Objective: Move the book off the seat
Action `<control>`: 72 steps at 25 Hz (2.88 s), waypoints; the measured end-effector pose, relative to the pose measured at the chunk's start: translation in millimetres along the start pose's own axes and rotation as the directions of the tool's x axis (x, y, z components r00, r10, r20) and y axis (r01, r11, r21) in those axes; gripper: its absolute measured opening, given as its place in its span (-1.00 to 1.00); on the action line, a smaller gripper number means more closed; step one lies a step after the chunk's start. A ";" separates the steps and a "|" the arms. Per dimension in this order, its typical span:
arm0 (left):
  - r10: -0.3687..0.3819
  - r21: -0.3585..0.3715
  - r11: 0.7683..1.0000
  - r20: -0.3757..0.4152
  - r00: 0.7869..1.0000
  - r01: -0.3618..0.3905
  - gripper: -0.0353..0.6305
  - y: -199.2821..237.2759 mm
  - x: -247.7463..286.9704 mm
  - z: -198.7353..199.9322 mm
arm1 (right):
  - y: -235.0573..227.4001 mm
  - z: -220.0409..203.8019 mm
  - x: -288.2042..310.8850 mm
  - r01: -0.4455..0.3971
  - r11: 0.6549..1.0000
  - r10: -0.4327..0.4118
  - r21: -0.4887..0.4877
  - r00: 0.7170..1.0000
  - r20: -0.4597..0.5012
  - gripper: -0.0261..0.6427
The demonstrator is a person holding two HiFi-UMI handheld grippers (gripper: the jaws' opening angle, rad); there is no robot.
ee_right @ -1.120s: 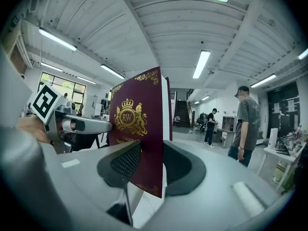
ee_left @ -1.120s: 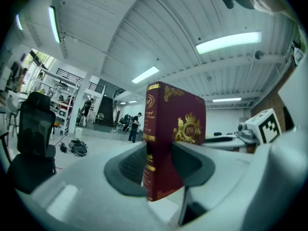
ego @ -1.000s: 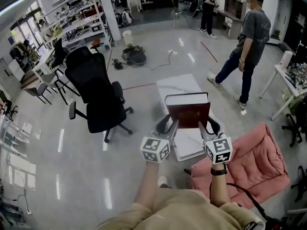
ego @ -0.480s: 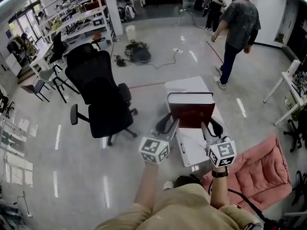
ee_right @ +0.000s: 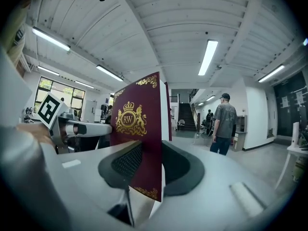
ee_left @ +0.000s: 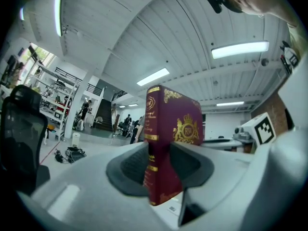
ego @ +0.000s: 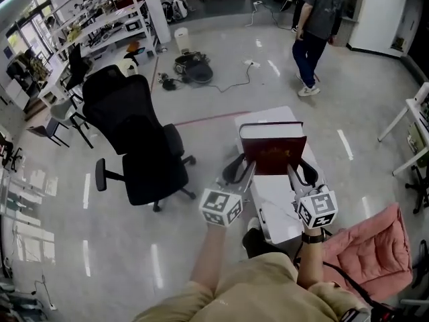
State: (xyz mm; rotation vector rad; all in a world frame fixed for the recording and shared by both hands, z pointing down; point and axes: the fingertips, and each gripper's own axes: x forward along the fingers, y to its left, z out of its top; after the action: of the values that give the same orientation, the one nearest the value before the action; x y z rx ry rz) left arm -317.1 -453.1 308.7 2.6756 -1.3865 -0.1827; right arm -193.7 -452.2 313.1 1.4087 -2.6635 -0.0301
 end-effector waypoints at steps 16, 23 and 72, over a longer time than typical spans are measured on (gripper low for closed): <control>-0.063 -0.066 0.996 -0.144 0.988 0.054 -0.53 96.5 230.2 -61.9 | -180.3 -51.3 162.9 0.016 1.000 -0.014 0.019 0.993 -0.113 -0.56; -0.132 -0.181 0.980 -0.313 0.941 0.077 -0.54 146.2 295.2 -168.2 | -223.4 -152.4 225.1 0.061 0.992 -0.025 0.111 0.952 -0.306 -0.56; -0.090 -0.277 0.957 -0.554 0.827 -0.081 -0.63 264.4 410.3 -368.6 | -297.6 -369.5 383.7 0.254 0.871 -0.040 0.421 0.890 -0.454 -0.24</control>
State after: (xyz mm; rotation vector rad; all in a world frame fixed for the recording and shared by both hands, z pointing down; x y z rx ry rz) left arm -234.7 -920.6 694.3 2.2207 -1.0615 0.3567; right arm -117.4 -920.9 696.3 1.5170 -2.2578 0.8719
